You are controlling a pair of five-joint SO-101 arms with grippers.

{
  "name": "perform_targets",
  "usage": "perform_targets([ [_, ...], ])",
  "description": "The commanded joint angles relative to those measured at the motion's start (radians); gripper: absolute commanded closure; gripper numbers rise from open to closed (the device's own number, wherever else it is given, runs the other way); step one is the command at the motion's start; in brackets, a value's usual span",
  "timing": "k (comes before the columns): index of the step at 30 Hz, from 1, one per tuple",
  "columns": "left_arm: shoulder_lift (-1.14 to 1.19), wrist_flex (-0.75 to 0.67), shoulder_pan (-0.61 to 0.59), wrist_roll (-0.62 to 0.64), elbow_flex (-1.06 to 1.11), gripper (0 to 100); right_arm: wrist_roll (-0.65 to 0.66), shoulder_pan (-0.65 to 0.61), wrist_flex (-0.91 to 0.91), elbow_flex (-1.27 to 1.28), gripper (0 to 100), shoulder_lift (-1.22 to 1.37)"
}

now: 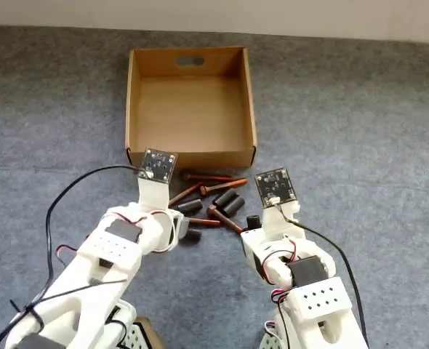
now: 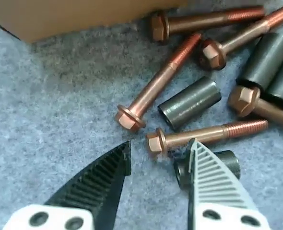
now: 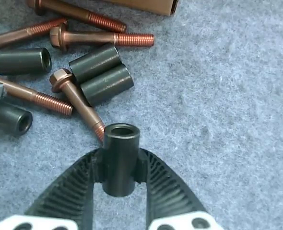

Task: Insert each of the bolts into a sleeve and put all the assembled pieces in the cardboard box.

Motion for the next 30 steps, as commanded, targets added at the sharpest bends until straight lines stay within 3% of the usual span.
perform_targets([
  [1, 0.036, -0.006, -0.004, 0.005, -0.047, 79, -0.005, -0.005, -0.013, -0.004, 99.2, -0.016],
  [4, 0.036, -0.006, -0.005, 0.005, -0.047, 81, -0.005, -0.005, -0.013, -0.004, 99.2, -0.016],
  [11, 0.036, -0.006, -0.005, 0.003, -0.045, 99, -0.005, -0.005, -0.013, -0.004, 99.2, -0.016],
  [24, 0.036, 0.005, -0.005, -0.002, -0.05, 98, -0.005, -0.005, -0.013, -0.004, 99.2, -0.016],
  [30, 0.035, 0.196, -0.005, 0.003, -0.197, 93, -0.005, -0.005, -0.013, -0.004, 99.2, -0.016],
])
